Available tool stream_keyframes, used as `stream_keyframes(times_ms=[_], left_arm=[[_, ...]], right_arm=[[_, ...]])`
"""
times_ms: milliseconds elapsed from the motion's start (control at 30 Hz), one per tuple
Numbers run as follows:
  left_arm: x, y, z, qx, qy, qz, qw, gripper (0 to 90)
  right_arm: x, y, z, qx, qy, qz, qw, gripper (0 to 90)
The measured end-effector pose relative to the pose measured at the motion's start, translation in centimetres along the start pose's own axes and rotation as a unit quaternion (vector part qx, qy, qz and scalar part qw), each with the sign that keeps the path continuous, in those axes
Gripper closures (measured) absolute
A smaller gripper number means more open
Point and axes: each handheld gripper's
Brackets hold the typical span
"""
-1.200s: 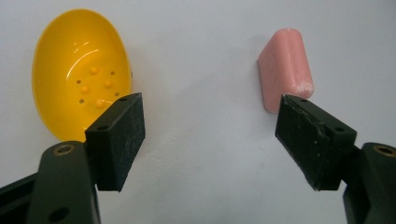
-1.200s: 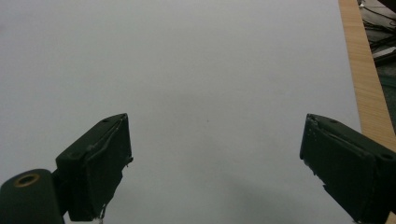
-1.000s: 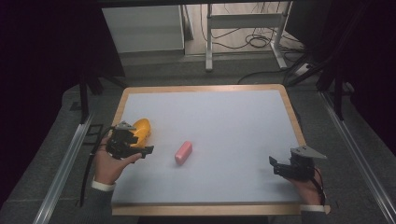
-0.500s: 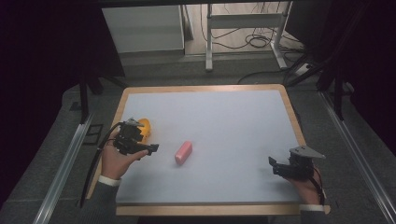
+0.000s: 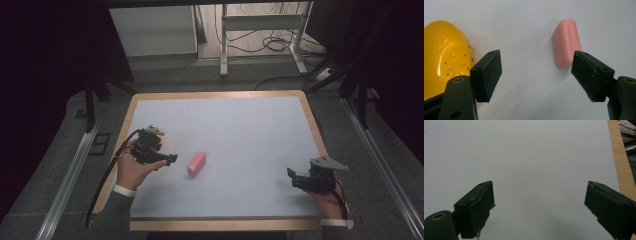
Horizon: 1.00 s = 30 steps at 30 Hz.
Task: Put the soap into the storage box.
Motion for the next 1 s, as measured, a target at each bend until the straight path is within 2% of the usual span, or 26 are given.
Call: stream_keyframes(times_ms=[200, 300, 633, 1000], left_arm=[[0.5, 0.7, 0.7, 0.01, -0.001, -0.005, 0.9999, 24.8], [0.7, 1.0, 1.2, 0.013, -0.001, 0.002, 0.9999, 25.8], [2.4, 2.3, 2.7, 0.033, -0.002, -0.018, 0.9993, 27.9], [3.2, 3.0, 3.2, 0.036, -0.007, -0.027, 0.999, 28.5]], right_arm=[[0.1, 0.0, 0.1, 0.001, 0.0, 0.0, 1.0, 8.7], [0.1, 0.0, 0.0, -0.001, -0.001, 0.0, 1.0, 8.7], [0.2, -0.1, 0.1, 0.001, -0.002, -0.005, 1.0, 8.7], [0.4, -0.1, 0.1, -0.003, -0.001, -0.006, 1.0, 8.7]])
Point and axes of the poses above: each handheld gripper's, and its own axes: x roughly forward along the jaws, y roughly out of its top, z roughly to its right, and after that the axes turned 11 degrees about -z, right-handed
